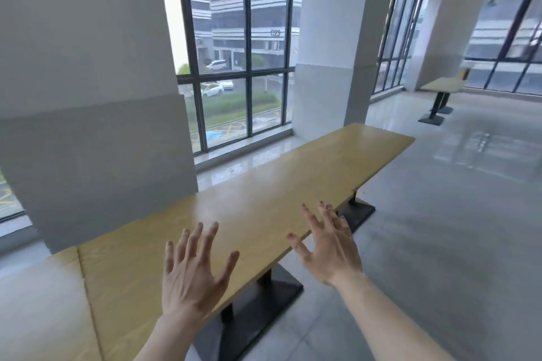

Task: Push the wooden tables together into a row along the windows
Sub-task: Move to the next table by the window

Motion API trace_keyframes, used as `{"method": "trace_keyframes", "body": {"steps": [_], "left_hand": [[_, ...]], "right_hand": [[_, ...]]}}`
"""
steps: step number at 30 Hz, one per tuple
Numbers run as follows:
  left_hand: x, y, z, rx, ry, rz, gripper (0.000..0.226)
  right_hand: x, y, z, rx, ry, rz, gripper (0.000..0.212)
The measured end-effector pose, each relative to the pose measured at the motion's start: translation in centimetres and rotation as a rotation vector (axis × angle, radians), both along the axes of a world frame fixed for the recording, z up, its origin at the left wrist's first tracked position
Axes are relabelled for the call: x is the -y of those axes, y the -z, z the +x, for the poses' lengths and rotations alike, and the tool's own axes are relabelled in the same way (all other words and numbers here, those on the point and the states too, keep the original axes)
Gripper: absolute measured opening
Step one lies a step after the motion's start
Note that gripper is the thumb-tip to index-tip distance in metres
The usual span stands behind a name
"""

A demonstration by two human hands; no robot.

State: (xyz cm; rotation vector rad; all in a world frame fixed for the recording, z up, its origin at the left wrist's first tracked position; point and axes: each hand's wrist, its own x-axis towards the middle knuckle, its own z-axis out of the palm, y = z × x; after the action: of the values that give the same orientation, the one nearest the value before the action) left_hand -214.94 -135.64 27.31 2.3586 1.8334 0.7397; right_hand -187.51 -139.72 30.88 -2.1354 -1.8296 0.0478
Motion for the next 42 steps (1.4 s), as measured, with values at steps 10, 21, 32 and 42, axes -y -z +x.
{"method": "trace_keyframes", "body": {"steps": [10, 21, 32, 42], "left_hand": [[-7.0, -2.2, 23.2, 0.003, 0.262, 0.077, 0.088], [-21.5, -0.4, 44.5, 0.000, 0.402, 0.007, 0.085], [-34.3, 1.1, 61.2, -0.040, 0.401, -0.024, 0.084], [-44.6, 2.7, 79.4, -0.052, 0.238, -0.053, 0.093]], "right_hand": [[0.2, -0.5, 19.9, 0.005, 0.242, 0.038, 0.092], [-11.8, -0.2, 37.8, 0.064, 0.345, -0.008, 0.098], [-25.2, 2.1, 53.7, 0.034, 0.326, -0.052, 0.097], [-38.2, 4.0, 74.0, -0.006, 0.202, -0.033, 0.104]]}}
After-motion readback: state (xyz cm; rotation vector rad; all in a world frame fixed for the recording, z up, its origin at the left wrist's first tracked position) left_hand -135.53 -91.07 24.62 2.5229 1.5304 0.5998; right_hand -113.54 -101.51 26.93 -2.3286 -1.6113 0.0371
